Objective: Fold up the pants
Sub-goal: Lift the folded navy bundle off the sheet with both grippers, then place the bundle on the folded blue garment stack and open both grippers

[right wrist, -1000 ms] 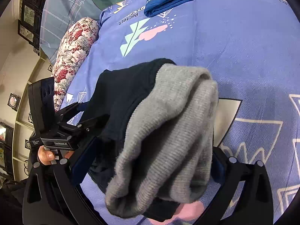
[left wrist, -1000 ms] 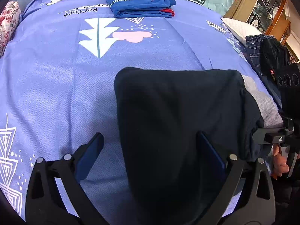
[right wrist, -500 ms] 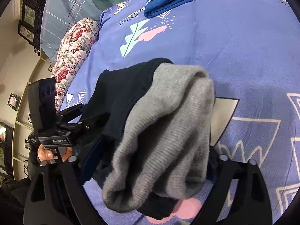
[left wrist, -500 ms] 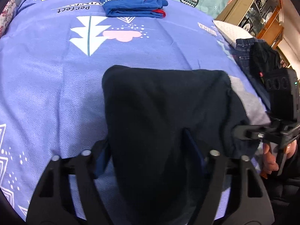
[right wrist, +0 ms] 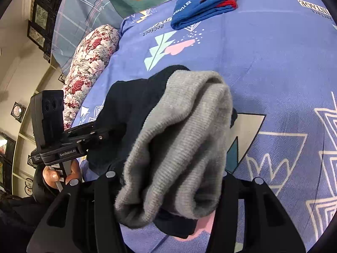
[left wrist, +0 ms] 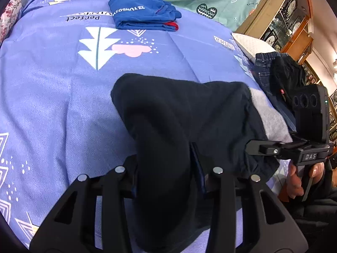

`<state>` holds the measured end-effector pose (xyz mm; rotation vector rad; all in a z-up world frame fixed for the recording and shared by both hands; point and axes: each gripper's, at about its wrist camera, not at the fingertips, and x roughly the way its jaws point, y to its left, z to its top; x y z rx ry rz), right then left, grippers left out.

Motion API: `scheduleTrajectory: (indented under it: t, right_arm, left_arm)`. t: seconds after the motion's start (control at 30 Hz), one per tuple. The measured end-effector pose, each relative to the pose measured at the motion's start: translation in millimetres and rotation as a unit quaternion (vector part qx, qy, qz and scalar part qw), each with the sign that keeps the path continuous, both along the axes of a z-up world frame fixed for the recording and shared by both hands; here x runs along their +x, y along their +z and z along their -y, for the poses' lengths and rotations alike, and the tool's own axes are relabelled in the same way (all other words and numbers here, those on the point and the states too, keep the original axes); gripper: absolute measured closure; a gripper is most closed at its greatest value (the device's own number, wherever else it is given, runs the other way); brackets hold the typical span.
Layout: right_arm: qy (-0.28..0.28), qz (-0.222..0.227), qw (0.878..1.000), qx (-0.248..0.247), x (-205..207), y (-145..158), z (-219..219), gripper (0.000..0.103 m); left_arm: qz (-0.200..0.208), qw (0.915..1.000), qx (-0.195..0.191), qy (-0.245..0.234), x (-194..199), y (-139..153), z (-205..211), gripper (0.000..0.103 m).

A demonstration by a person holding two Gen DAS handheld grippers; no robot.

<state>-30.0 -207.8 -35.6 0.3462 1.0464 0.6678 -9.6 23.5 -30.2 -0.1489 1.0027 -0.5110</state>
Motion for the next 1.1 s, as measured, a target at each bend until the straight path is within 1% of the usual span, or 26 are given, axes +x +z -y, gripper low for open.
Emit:
scheduleTrajectory:
  t: [0.03, 0.07, 0.1, 0.13, 0.17, 0.2, 0.23, 0.27, 0.3, 0.33, 0.37, 0.43, 0.47, 0.53, 0.6, 0.67, 0.77, 0.83, 0.9, 0.93, 0.97, 1.0, 1.07, 1.1]
  right_arm:
    - [0.002, 0.000, 1.000, 0.000, 1, -1, 0, 0.052]
    - [0.002, -0.004, 1.000, 0.001, 3, -3, 0, 0.052]
    - [0.002, -0.014, 1.000, 0.003, 8, -8, 1, 0.052]
    - [0.002, -0.023, 1.000, 0.004, 11, -12, 1, 0.052]
    - [0.003, -0.032, 0.999, 0.006, 15, -16, 1, 0.052]
    - [0.008, -0.041, 0.999, 0.009, 19, -20, 1, 0.052]
    - [0.011, -0.047, 0.999, 0.013, 22, -22, 0, 0.052]
    - [0.013, -0.054, 0.998, 0.020, 24, -24, 1, 0.052]
    - [0.014, -0.058, 0.998, 0.025, 25, -25, 1, 0.052]
    - [0.014, -0.054, 0.998, 0.027, 24, -24, 1, 0.054]
    - [0.014, -0.049, 0.998, 0.026, 22, -22, 1, 0.056]
    - [0.012, -0.037, 0.999, 0.025, 16, -18, 3, 0.058]
    - [0.009, -0.035, 0.999, 0.027, 14, -16, 4, 0.059]
    - [0.006, -0.028, 0.999, 0.032, 8, -11, 5, 0.059]
    - [0.007, -0.018, 0.999, 0.035, 4, -4, 5, 0.060]
    - [0.007, -0.017, 0.999, 0.039, 4, -2, 6, 0.060]
    - [0.009, -0.017, 0.999, 0.046, 15, 8, 6, 0.060]
    - [0.009, -0.009, 0.999, 0.053, 27, 20, 8, 0.060]
    - [0.009, 0.009, 0.998, 0.053, 42, 37, 9, 0.060]
    - [0.010, 0.021, 0.998, 0.053, 53, 49, 10, 0.060]
    - [0.010, 0.039, 0.998, 0.049, 69, 67, 10, 0.060]
    - [0.008, 0.053, 0.997, 0.046, 83, 81, 9, 0.060]
    - [0.004, 0.082, 0.996, 0.040, 115, 112, 8, 0.060]
    - [-0.002, 0.103, 0.994, 0.034, 140, 133, 7, 0.060]
  left_arm:
    - [-0.007, 1.0000, -0.004, 0.004, 3, -3, -2, 0.057]
    - [-0.015, 0.9998, -0.004, 0.009, 7, -6, -3, 0.048]
    - [-0.028, 0.9995, 0.003, 0.011, 12, -12, -2, 0.044]
    - [-0.041, 0.9991, 0.006, 0.008, 17, -18, 0, 0.035]
    - [-0.041, 0.9992, 0.005, 0.001, 20, -20, 2, 0.028]
    - [-0.042, 0.9990, 0.011, -0.014, 22, -21, 7, 0.025]
    - [-0.043, 0.9988, 0.017, -0.018, 23, -20, 10, 0.024]
    - [-0.045, 0.9986, 0.018, -0.020, 24, -20, 13, 0.026]
    - [-0.046, 0.9987, 0.010, -0.017, 24, -19, 13, 0.028]
    - [-0.042, 0.9990, 0.007, -0.013, 23, -17, 13, 0.038]
    - [-0.036, 0.9993, 0.000, -0.010, 20, -14, 11, 0.053]
    - [-0.019, 0.9997, -0.012, -0.008, 10, -3, 9, 0.066]
    - [-0.010, 0.9998, -0.015, -0.008, 5, 1, 9, 0.069]
    - [0.003, 0.9998, -0.022, -0.004, -3, 8, 8, 0.069]
    - [0.001, 0.9996, -0.029, 0.002, -3, 9, 6, 0.069]
    - [-0.001, 0.9995, -0.032, 0.004, 0, 9, 6, 0.070]
    - [-0.001, 0.9993, -0.038, 0.005, 14, 17, 6, 0.070]
    - [0.011, 0.9987, -0.050, 0.006, 30, 30, 4, 0.070]
    - [0.035, 0.9975, -0.061, 0.007, 49, 52, 4, 0.070]
    - [0.047, 0.9969, -0.063, 0.008, 61, 65, 5, 0.070]
    - [0.061, 0.9961, -0.063, 0.007, 76, 78, 6, 0.070]
    - [0.083, 0.9947, -0.061, 0.008, 99, 98, 8, 0.070]
    - [0.111, 0.9919, -0.061, 0.012, 134, 123, 10, 0.070]
    - [0.126, 0.9898, -0.065, 0.016, 162, 140, 11, 0.070]
